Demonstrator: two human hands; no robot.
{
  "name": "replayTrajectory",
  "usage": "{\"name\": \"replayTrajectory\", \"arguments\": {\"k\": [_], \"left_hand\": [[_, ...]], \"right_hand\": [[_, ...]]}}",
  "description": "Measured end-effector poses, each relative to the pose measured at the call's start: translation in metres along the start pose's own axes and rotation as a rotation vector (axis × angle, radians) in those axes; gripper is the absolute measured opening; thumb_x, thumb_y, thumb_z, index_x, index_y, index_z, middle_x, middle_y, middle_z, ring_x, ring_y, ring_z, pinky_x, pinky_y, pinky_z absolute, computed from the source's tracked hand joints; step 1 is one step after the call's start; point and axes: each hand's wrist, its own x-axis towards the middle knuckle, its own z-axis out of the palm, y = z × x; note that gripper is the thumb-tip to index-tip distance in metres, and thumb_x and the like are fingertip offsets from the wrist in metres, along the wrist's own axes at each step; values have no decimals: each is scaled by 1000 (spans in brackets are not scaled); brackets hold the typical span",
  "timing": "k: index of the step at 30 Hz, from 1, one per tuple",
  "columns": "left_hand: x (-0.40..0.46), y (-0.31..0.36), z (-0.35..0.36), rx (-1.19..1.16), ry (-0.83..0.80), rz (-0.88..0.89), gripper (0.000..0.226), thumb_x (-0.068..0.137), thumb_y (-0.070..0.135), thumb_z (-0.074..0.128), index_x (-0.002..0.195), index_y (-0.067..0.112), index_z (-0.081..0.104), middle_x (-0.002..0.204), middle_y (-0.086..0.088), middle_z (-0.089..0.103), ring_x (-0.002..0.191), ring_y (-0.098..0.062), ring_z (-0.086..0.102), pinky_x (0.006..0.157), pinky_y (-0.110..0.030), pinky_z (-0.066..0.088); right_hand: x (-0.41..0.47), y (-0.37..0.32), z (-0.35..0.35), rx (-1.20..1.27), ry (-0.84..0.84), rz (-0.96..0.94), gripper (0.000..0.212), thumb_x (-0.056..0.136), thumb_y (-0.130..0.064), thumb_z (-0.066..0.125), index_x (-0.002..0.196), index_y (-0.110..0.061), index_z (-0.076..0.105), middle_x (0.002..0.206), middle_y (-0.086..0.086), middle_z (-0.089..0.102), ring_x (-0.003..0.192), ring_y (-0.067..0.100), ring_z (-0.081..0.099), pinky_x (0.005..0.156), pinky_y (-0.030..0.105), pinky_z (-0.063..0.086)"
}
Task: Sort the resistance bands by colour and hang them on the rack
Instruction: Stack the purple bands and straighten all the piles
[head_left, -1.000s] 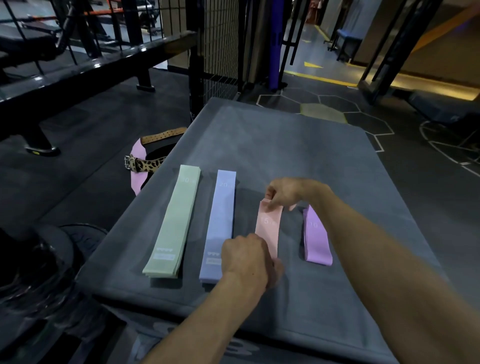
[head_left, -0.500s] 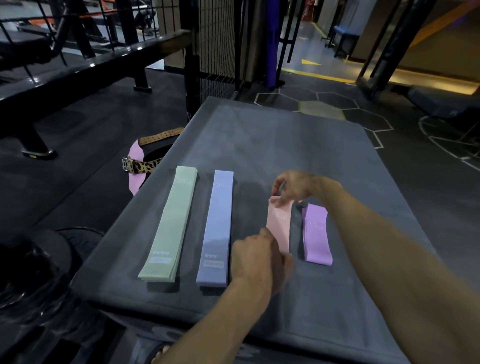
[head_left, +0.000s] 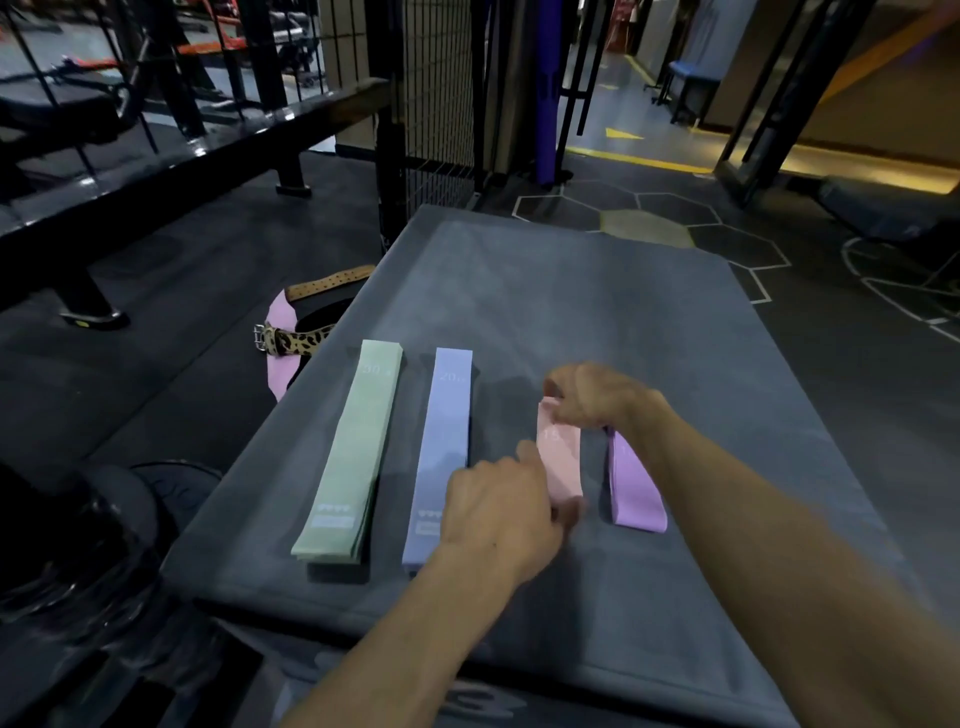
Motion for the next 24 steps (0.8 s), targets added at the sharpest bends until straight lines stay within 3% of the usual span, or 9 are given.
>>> {"name": "replayTrajectory", "arguments": {"k": [5,9,13,16,20,24], "left_hand": [[-6,-46,-21,15,84,35,25,101,47,45,101,21,47,107,-5,66,98,-33,62,72,-37,40],[-6,-76,-23,62,1,52,13,98,32,51,104,26,60,103,-1,66,96,-28,64,72,-31,45],[-9,-88,-14,112,-174,68,22,92,17,54,109,24,66,111,-3,67,102,-31,64,78,-33,45],[-9,-92,-13,68,-172,107,28,87,7,53,107,22,67,110,-5,68,102,-33,63,83,-35,48],[-7,-95,-10,61,-143,125,24,87,8,55,103,21,67,104,-7,67,93,-33,63,73,-34,43],[-5,-100,-6,19,-132,138,23,85,7,57,100,21,67,98,-6,66,84,-31,60,70,-33,42]], "right_hand": [[-6,-20,-15,28,-39,90,48,92,-29,63,137,-16,52,137,6,58,121,30,56,98,35,48],[14,-40,-27,72,86,87,46,90,-22,60,136,-20,55,140,7,57,125,29,55,104,39,47],[49,-73,-24,155,131,-5,38,96,-21,54,133,-14,59,140,13,59,126,33,55,105,39,46],[75,-89,-13,158,123,-53,42,100,-16,47,141,-10,52,148,14,51,133,33,49,108,38,41],[101,-103,-5,78,7,-35,32,102,-14,43,128,-5,58,136,18,56,121,37,55,98,37,43],[109,-107,-9,56,-16,-18,37,100,-8,43,133,-9,61,135,13,58,119,34,58,102,38,47]]}}
